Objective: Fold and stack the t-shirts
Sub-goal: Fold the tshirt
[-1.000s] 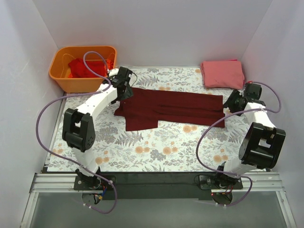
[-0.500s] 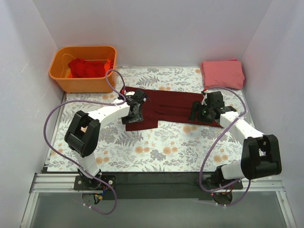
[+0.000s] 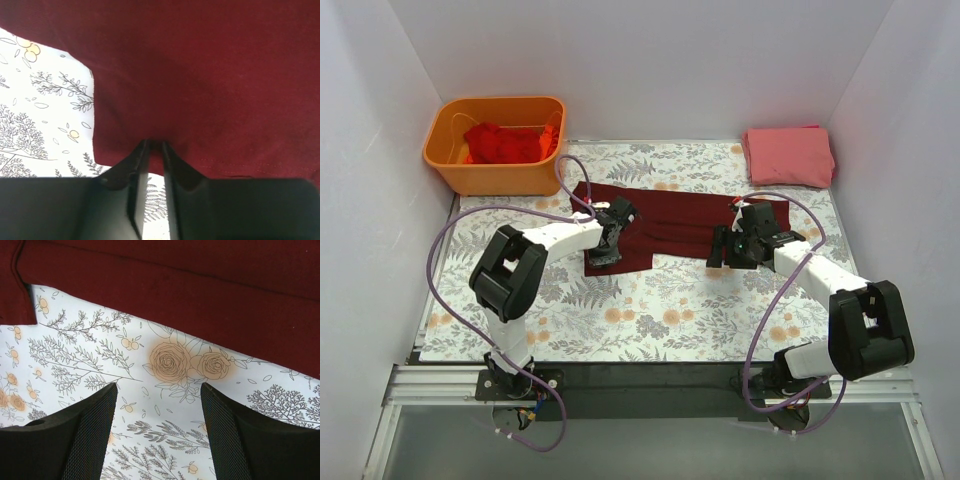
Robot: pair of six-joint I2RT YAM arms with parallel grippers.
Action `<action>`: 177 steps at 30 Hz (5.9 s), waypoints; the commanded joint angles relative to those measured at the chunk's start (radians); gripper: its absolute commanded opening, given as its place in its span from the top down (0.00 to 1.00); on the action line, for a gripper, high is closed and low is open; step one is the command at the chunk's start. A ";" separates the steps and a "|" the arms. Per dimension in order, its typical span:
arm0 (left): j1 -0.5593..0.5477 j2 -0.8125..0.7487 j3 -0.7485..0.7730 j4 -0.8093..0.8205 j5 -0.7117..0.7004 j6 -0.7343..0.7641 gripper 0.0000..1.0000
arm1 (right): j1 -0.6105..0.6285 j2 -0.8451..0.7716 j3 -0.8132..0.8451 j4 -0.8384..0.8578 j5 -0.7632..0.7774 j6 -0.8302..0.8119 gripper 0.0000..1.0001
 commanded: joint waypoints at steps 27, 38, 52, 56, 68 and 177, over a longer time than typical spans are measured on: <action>0.061 0.158 0.436 0.035 -0.169 0.130 1.00 | 0.003 -0.029 -0.013 0.062 -0.064 -0.048 0.28; 0.084 0.322 0.638 0.192 -0.249 0.242 1.00 | 0.003 -0.019 0.028 0.062 -0.116 -0.145 0.41; 0.102 0.353 0.635 0.425 -0.263 0.322 1.00 | 0.005 0.096 0.134 0.085 -0.113 -0.188 0.49; 0.105 0.377 0.635 0.437 -0.286 0.322 1.00 | 0.003 0.139 0.173 0.090 -0.084 -0.200 0.51; 0.115 0.342 0.646 0.448 -0.255 0.334 0.33 | -0.036 0.202 0.203 0.093 0.022 -0.188 0.52; 0.378 -0.062 -0.057 0.469 0.361 -0.043 0.39 | 0.148 0.831 0.680 0.487 -0.486 0.214 0.56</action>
